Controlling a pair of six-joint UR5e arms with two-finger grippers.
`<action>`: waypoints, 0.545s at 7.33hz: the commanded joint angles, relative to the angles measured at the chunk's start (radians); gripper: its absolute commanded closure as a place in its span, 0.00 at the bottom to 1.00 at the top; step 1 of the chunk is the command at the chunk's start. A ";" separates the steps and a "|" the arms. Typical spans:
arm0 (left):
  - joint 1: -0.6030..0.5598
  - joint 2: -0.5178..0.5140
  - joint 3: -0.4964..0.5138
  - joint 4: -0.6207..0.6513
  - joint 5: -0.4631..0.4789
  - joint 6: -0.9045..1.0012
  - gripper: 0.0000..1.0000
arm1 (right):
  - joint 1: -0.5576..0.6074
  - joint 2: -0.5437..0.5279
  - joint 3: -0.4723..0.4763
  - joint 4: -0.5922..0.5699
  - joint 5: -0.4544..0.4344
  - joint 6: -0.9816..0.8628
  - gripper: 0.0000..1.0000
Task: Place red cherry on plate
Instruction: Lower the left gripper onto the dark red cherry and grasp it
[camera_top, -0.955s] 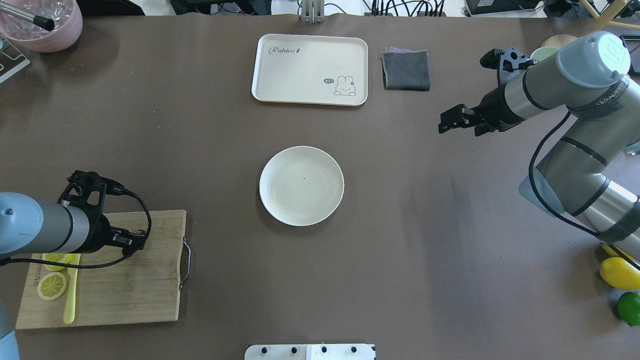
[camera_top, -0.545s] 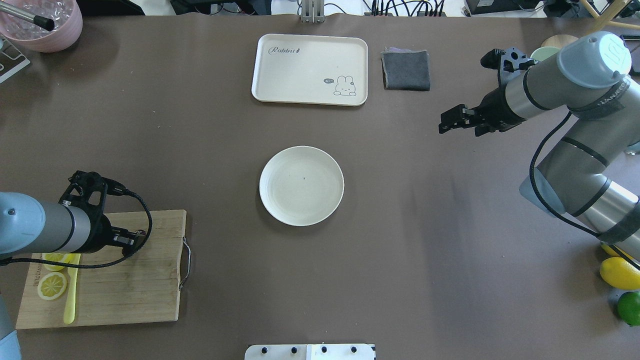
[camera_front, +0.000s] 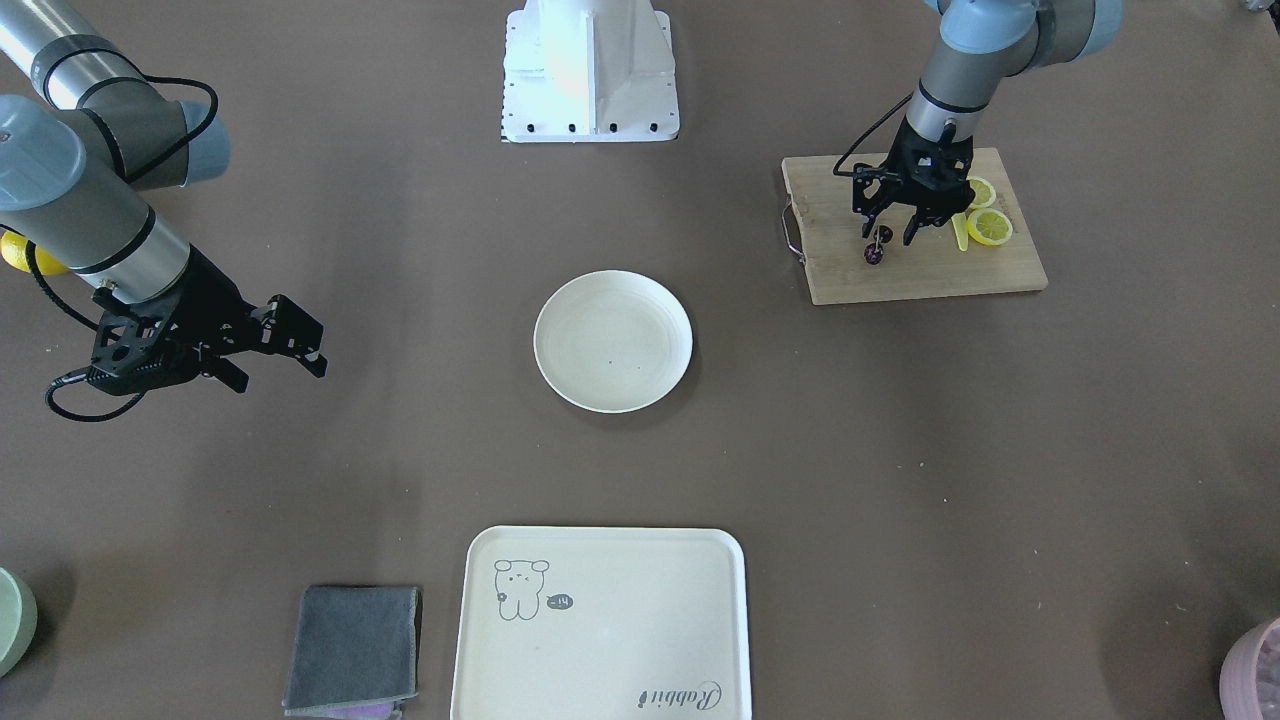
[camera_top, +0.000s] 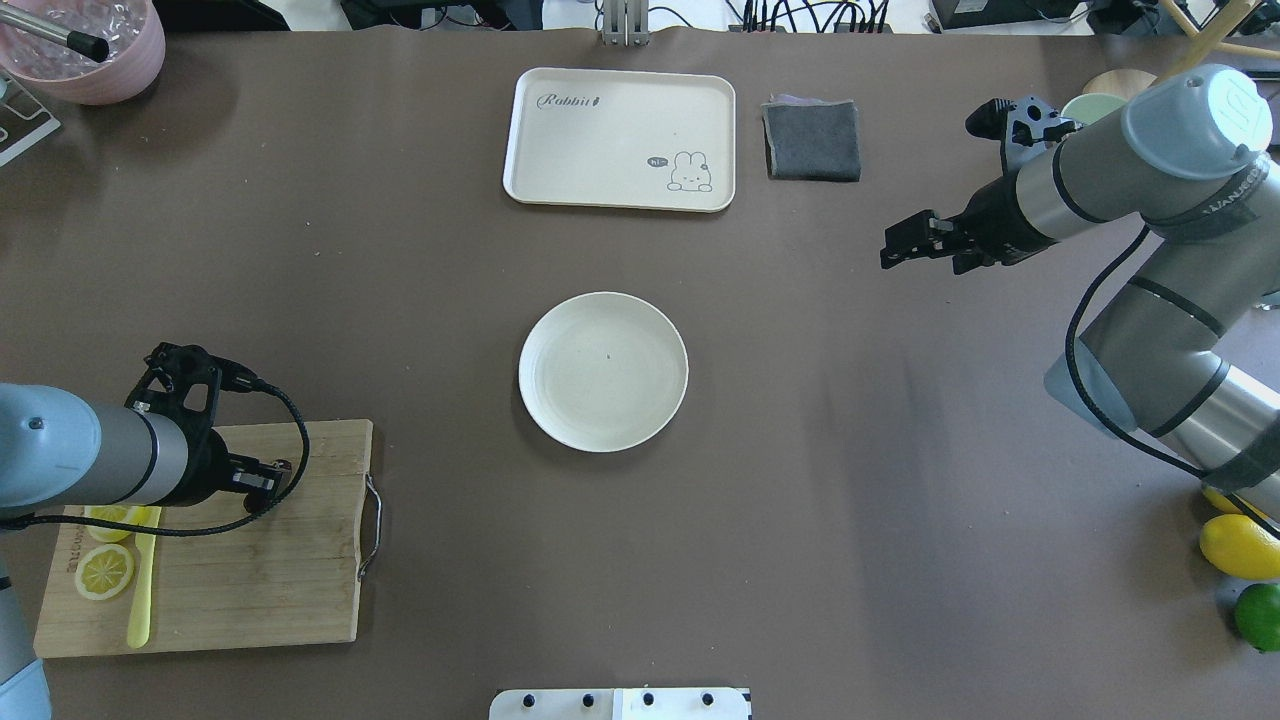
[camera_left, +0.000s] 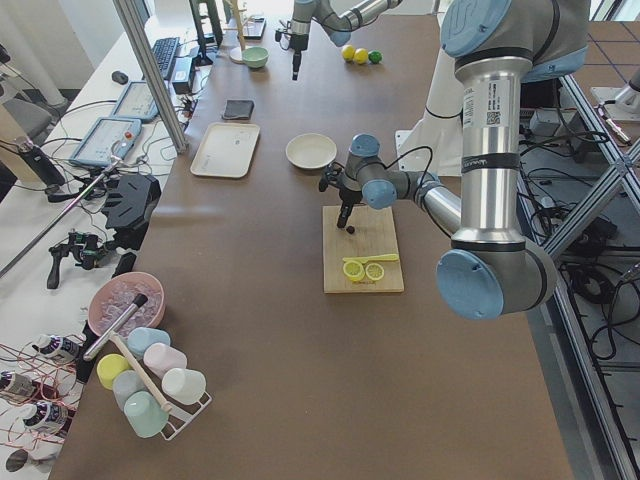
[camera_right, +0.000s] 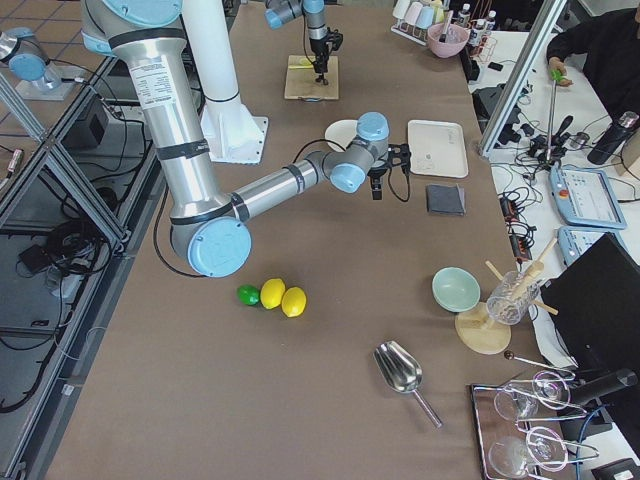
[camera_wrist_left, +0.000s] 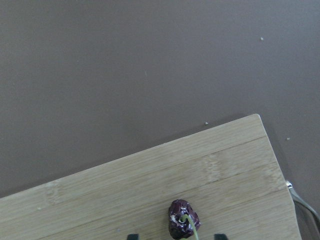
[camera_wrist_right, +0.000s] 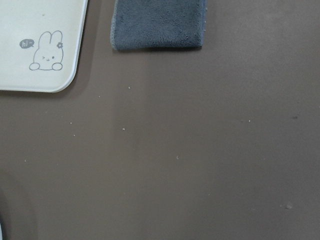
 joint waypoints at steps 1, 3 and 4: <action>0.001 -0.008 0.010 0.002 0.000 -0.003 0.64 | 0.000 -0.001 0.001 0.000 0.000 0.000 0.00; -0.001 -0.004 0.008 0.003 -0.002 -0.006 0.92 | -0.001 -0.001 0.004 0.000 -0.001 0.000 0.00; -0.004 0.002 0.005 0.005 -0.002 -0.006 1.00 | 0.000 -0.001 0.009 0.000 -0.001 0.000 0.00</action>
